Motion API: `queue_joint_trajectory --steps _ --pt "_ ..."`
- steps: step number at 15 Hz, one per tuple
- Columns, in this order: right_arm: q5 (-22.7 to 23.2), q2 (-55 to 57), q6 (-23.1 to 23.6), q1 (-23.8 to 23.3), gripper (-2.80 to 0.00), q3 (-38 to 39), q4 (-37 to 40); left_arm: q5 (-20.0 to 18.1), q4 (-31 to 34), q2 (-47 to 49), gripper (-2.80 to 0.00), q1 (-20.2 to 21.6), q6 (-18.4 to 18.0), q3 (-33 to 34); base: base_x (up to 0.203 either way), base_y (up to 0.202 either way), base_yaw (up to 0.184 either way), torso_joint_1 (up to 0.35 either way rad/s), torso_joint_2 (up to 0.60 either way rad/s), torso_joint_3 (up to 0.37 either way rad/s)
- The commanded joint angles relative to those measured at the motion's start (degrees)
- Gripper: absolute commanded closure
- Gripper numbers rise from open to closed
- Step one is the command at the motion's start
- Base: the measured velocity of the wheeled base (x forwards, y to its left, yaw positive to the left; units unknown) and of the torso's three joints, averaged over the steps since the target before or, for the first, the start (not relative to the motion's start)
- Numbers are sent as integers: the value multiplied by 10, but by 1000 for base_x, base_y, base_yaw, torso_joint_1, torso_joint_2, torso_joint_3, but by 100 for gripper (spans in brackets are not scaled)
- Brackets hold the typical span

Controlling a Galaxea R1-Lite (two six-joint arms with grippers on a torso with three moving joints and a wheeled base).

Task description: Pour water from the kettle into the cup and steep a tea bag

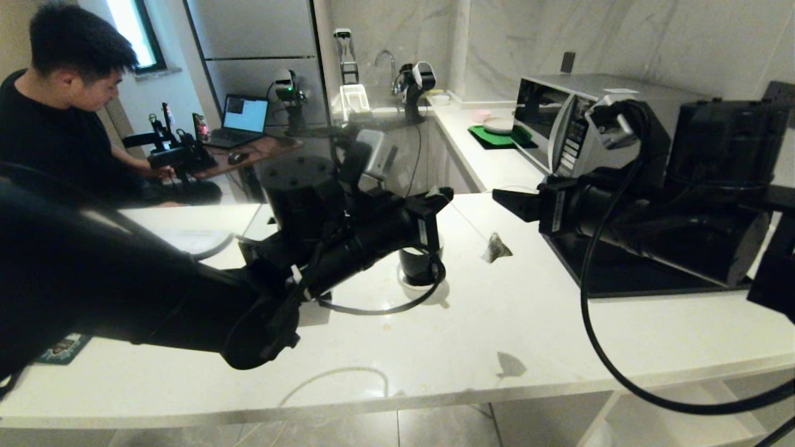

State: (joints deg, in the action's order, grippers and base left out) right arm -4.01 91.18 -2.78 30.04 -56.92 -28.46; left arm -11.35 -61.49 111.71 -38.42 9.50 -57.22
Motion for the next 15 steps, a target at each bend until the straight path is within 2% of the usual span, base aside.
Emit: queue_joint_trajectory --steps 1,4,9,15 --pt "-3 -23 -1 -1 -280 14 -1 -1 -4 1 0 0 1 -1 0 0 0 0 0 0" --pt "-50 -43 -3 -2 -280 39 -2 0 -4 1 0 0 1 0 0 0 0 0 0 0" --pt "-102 -64 -3 -2 -280 56 -2 5 -4 0 0 0 1 1 0 0 0 0 0 0" --pt "-116 -69 -1 -2 -280 59 -13 7 -4 0 0 1 2 1 0 0 0 0 0 0"
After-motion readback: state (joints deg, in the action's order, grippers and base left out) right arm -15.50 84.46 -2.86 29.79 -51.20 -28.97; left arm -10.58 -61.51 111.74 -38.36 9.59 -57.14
